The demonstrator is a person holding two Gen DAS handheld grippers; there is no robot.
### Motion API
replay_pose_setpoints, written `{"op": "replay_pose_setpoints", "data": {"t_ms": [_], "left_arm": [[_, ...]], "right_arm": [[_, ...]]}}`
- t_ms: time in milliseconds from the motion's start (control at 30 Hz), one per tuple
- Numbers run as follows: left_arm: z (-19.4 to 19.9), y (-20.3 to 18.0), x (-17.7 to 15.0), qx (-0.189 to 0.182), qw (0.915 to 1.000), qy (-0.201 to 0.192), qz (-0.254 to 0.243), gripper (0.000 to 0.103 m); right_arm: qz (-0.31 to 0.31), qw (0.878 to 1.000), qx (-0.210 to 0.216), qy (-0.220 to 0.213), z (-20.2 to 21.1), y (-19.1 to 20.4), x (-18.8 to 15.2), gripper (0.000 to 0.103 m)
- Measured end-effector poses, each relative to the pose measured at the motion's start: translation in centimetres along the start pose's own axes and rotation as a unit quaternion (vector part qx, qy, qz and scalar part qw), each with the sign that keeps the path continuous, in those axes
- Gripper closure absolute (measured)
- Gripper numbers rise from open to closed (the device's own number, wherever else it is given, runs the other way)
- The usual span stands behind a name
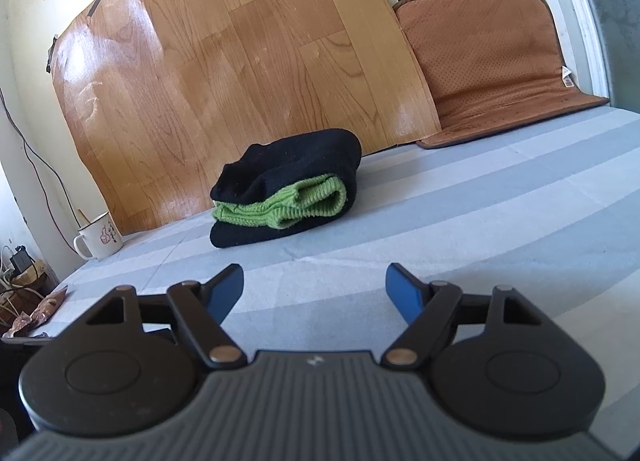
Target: Fold small clothes
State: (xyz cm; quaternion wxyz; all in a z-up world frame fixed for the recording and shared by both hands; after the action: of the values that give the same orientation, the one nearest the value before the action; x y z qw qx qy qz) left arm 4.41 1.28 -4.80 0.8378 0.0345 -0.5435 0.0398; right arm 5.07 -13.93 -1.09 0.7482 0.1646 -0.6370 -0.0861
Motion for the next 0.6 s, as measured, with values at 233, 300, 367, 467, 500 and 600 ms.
{"op": "replay_pose_setpoints", "data": {"t_ms": [233, 300, 367, 467, 500, 600], "left_arm": [[0.09, -0.07, 0.05, -0.001, 1.0, -0.004, -0.002, 0.0], [0.12, -0.07, 0.05, -0.002, 1.0, -0.004, -0.002, 0.0], [0.16, -0.09, 0.05, -0.002, 1.0, -0.005, -0.003, 0.0], [0.22, -0.13, 0.04, -0.003, 1.0, -0.006, -0.003, 0.0], [0.24, -0.14, 0.05, -0.003, 1.0, -0.006, -0.003, 0.0], [0.22, -0.17, 0.06, -0.003, 1.0, -0.006, -0.003, 0.0]], "right_arm": [[-0.001, 1.0, 0.005, 0.003, 0.03, 0.08, 0.01, 0.023], [0.0, 1.0, 0.005, 0.004, -0.01, 0.11, 0.0, 0.023], [-0.001, 1.0, 0.004, 0.003, 0.01, 0.09, 0.01, 0.023], [-0.001, 1.0, 0.004, 0.003, 0.03, 0.1, -0.01, 0.023], [-0.001, 1.0, 0.004, 0.003, 0.03, 0.11, -0.01, 0.023], [-0.001, 1.0, 0.003, 0.003, 0.06, 0.11, -0.03, 0.023]]}}
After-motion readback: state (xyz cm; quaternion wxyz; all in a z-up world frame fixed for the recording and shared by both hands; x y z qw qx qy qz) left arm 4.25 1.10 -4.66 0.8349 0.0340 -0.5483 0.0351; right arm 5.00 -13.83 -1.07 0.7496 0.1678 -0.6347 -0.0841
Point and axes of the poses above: each gripper's, at about its wrist camera, not at the fingertips, and z roughly against the way its jaws point, y to its left, x to its top, the point moved 4 cm from there along -z, roughly the way its jaws point, and after that the axes turned 15 degrees about -y, right-handed, at the moved point
